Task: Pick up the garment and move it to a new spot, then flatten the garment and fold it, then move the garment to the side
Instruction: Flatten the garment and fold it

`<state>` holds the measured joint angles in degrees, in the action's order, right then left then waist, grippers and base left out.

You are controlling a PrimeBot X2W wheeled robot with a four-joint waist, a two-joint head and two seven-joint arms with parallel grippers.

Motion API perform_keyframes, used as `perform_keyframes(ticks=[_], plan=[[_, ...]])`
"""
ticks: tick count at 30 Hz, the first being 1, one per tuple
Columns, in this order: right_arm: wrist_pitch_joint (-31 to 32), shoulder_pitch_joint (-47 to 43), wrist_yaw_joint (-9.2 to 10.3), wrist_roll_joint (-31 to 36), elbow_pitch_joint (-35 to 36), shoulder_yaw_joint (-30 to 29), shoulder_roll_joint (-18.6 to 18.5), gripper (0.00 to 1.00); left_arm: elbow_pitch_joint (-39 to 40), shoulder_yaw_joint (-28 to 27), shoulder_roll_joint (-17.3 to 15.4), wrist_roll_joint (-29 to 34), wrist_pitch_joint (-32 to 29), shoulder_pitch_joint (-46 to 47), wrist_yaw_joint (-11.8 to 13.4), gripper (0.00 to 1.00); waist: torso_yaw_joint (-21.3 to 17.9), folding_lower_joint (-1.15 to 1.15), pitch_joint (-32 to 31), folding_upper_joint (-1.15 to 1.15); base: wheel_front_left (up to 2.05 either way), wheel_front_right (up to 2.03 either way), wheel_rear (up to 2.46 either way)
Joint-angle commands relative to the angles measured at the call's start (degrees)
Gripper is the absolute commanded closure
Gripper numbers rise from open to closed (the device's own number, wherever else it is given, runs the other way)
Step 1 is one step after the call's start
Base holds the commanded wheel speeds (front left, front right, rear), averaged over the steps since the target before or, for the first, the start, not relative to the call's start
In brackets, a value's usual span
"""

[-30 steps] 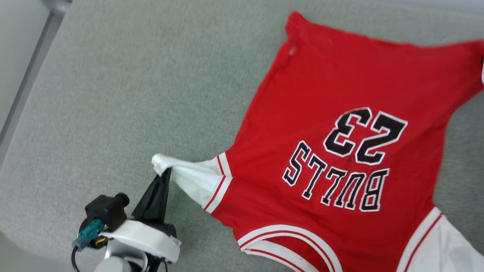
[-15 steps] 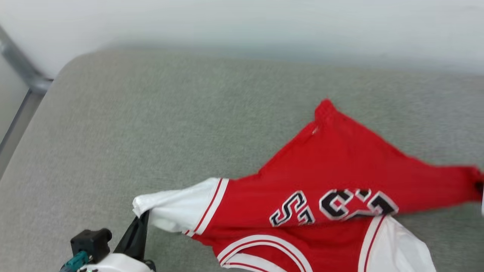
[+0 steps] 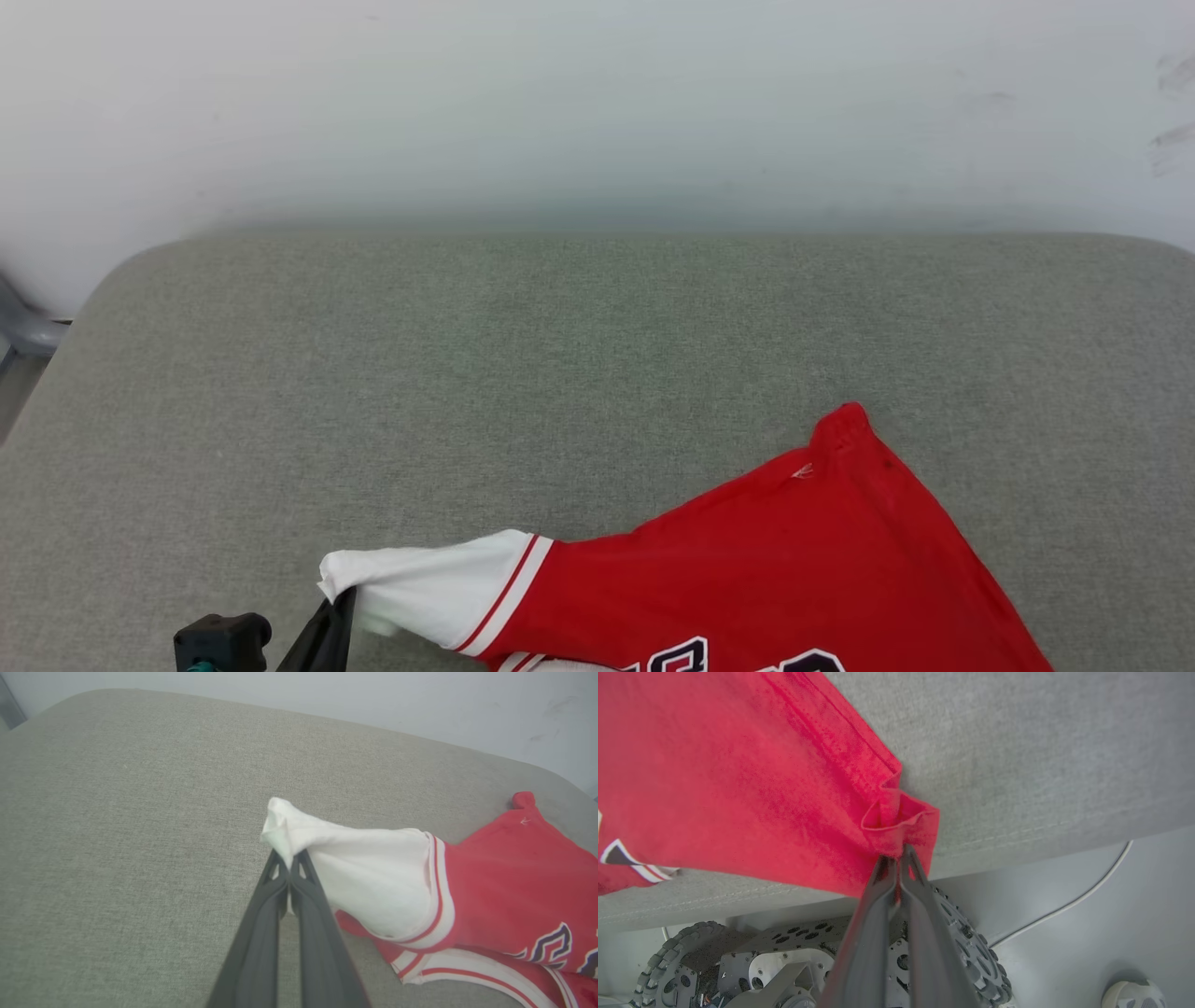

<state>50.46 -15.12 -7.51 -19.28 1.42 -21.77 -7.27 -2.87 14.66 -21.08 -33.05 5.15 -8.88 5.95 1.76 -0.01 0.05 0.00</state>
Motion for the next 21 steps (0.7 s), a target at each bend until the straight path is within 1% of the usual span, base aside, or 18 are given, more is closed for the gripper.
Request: perform_keyframes(ticks=[1, 2, 3, 4, 8, 12, 16, 19, 21], plan=[[-0.9, -1.7, 0.04, 0.0, 0.8, -0.1, 1.0, 1.00, 0.4, 0.0, -0.4, -0.2, -0.3, -0.5, 0.3, 1.00, -0.4, 0.01, -0.3, 0.00, 0.00, 0.00, 0.00], [-1.6, -2.5, 0.04, -0.6, 0.9, -0.3, 1.9, 0.71, 0.6, 0.1, -0.4, -0.2, -0.5, -0.6, 0.5, 1.00, -0.5, 0.01, -0.3, 0.00, 0.00, 0.00, 0.00], [-2.4, -3.5, 0.04, -0.7, 0.9, -0.2, 2.6, 0.21, 0.7, 0.2, -0.4, -0.3, -0.8, -0.7, 0.5, 1.00, -0.5, 0.01, -0.4, 0.00, 0.00, 0.00, 0.00], [-3.8, -4.1, 0.04, -0.6, 1.1, 0.1, 3.0, 0.00, 0.8, 0.3, -0.5, -0.4, -0.9, -0.8, 0.5, 1.00, -0.6, 0.01, -0.4, 0.00, 0.00, 0.00, 0.00], [-10.7, -4.4, 0.04, -0.8, 0.9, -0.2, 4.0, 0.00, 1.2, 0.5, -0.6, -0.5, -1.4, -1.0, 0.6, 1.00, -0.9, 0.01, -0.4, 0.00, 0.00, 0.00, 0.00], [-20.5, -1.5, 0.04, -1.1, 0.5, -0.8, 4.3, 0.00, 1.4, 0.7, -0.7, -0.5, -1.4, -0.7, 0.6, 1.00, -1.1, 0.01, -0.1, 0.00, 0.00, 0.00, 0.00], [-30.6, 2.0, 0.03, -0.5, -0.3, 0.2, 4.4, 0.00, 1.7, 0.8, -0.7, -0.3, -1.2, 0.5, 0.5, 1.00, -0.8, 0.01, 0.8, 0.00, 0.00, 0.00, 0.00], [-36.8, 5.7, 0.04, -0.2, -1.3, 1.8, 3.3, 0.00, 2.0, 1.0, -0.5, 0.0, -0.9, 1.6, 0.3, 1.00, -0.3, 0.01, 2.1, 0.00, 0.00, 0.00, 0.00], [-38.7, 8.3, 0.04, -0.4, -3.0, 3.4, 2.5, 0.00, 2.2, 1.2, -0.3, 0.2, -0.8, 2.5, 0.2, 1.00, 0.1, 0.01, 3.1, 0.00, 0.00, 0.00, 0.00]])
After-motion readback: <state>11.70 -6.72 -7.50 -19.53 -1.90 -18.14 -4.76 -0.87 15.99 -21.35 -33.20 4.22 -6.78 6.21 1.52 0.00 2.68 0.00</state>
